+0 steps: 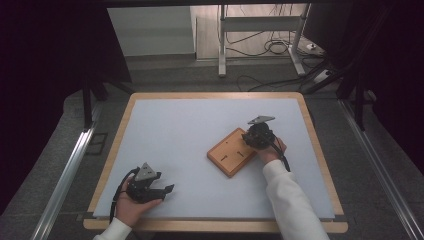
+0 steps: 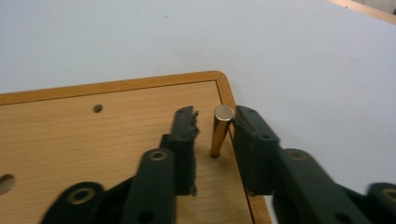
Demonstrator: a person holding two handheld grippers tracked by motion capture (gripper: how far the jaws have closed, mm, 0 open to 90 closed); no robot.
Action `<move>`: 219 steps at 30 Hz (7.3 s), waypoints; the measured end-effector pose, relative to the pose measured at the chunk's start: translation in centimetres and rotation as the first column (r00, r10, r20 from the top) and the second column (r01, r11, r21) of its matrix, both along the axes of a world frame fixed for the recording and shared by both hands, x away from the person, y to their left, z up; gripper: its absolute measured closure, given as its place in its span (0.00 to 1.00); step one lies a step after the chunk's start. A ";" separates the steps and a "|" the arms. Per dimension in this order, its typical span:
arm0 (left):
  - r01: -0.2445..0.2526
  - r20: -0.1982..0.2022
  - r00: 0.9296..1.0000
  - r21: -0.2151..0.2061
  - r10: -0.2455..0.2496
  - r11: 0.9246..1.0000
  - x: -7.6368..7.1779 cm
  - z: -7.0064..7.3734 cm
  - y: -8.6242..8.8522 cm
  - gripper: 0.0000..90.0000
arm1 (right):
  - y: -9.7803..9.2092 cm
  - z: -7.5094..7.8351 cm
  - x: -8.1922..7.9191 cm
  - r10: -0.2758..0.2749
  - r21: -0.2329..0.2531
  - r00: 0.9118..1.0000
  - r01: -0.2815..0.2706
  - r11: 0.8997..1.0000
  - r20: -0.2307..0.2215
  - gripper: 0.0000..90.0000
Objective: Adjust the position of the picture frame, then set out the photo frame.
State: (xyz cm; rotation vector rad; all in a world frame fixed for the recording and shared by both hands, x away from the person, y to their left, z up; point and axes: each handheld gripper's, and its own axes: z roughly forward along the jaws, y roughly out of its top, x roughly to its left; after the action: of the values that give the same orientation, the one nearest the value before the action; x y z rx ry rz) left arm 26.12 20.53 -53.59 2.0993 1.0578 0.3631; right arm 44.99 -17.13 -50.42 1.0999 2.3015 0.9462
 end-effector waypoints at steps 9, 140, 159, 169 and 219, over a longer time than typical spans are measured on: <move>0.004 -0.006 1.000 0.009 -0.004 1.000 0.1 -0.2 -0.2 0.34 | -0.9 -0.3 0.5 -0.005 0.106 0.999 0.010 0.994 -0.052 0.94; 0.173 -0.062 0.983 -0.014 -0.174 0.985 0.5 0.3 -2.5 1.00 | -4.7 -0.2 -14.9 0.142 0.154 0.988 -0.149 0.977 0.055 0.33; 0.230 -0.070 0.970 -0.031 -0.231 0.973 0.0 0.4 -5.0 1.00 | -4.6 -0.3 -14.7 0.146 0.151 0.988 -0.151 0.977 0.043 0.33; 0.256 -0.066 0.964 -0.036 -0.258 0.966 -0.1 0.4 -6.7 1.00 | -4.4 -0.4 -14.7 0.149 0.145 0.988 -0.153 0.978 0.038 0.33; 0.017 0.032 0.999 -0.023 -0.016 1.000 -0.6 0.0 -1.0 0.37 | -3.4 -0.1 -14.2 0.214 0.111 0.974 -0.221 0.969 0.073 0.32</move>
State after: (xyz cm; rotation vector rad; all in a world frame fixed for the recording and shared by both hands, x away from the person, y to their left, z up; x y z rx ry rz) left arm 25.53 19.54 -53.58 2.0737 1.0214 0.3726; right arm 30.79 -20.55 -50.56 0.8614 2.3776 1.1960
